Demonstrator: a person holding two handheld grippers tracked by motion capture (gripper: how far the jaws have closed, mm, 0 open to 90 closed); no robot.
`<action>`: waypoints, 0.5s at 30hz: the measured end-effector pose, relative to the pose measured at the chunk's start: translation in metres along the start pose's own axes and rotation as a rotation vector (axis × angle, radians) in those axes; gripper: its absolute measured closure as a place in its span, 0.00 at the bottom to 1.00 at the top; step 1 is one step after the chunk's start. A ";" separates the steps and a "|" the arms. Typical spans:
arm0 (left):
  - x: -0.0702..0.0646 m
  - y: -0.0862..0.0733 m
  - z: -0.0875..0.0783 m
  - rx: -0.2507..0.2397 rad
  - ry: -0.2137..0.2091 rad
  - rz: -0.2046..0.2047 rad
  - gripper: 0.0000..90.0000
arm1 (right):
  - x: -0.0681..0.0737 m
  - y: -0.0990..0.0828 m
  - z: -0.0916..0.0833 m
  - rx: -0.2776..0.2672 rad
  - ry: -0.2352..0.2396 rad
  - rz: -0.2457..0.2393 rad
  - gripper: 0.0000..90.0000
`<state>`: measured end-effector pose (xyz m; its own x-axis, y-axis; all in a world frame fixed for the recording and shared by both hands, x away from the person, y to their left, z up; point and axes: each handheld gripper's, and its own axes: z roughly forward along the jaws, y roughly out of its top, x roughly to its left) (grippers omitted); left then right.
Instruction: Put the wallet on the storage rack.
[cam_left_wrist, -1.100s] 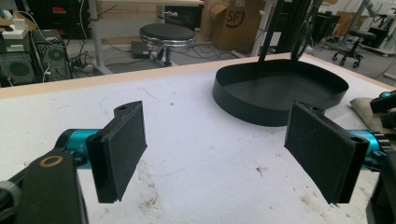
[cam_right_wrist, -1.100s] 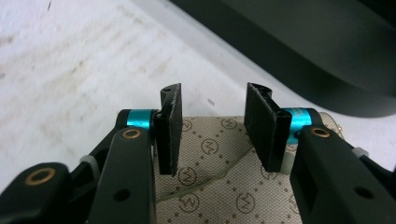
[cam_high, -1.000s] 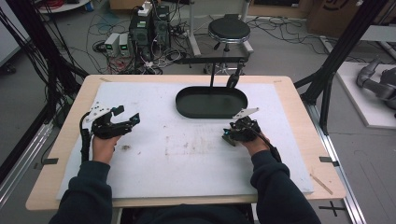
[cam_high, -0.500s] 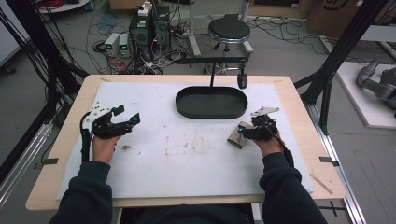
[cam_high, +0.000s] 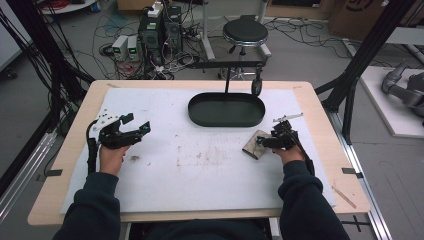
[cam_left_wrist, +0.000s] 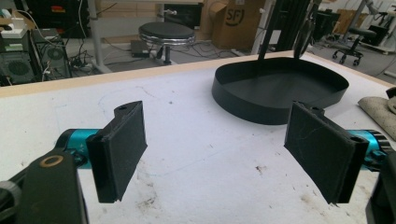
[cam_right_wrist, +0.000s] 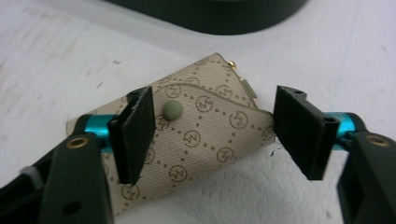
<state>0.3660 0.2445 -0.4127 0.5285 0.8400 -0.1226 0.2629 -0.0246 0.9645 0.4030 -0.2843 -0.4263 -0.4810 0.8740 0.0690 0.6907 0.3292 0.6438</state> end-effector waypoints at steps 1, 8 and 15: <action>-0.001 0.000 0.001 0.001 -0.003 0.001 0.23 | -0.003 0.004 0.001 0.010 0.027 -0.055 0.40; 0.000 0.000 0.000 0.000 -0.001 0.001 0.23 | -0.006 0.017 0.002 0.025 0.060 -0.255 0.42; 0.000 0.000 0.000 0.000 -0.003 -0.001 0.23 | 0.012 0.013 -0.010 -0.048 -0.102 -0.002 0.25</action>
<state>0.3660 0.2443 -0.4129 0.5307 0.8385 -0.1240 0.2631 -0.0239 0.9645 0.4009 -0.2727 -0.4098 -0.4233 0.9059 -0.0091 0.6618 0.3161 0.6798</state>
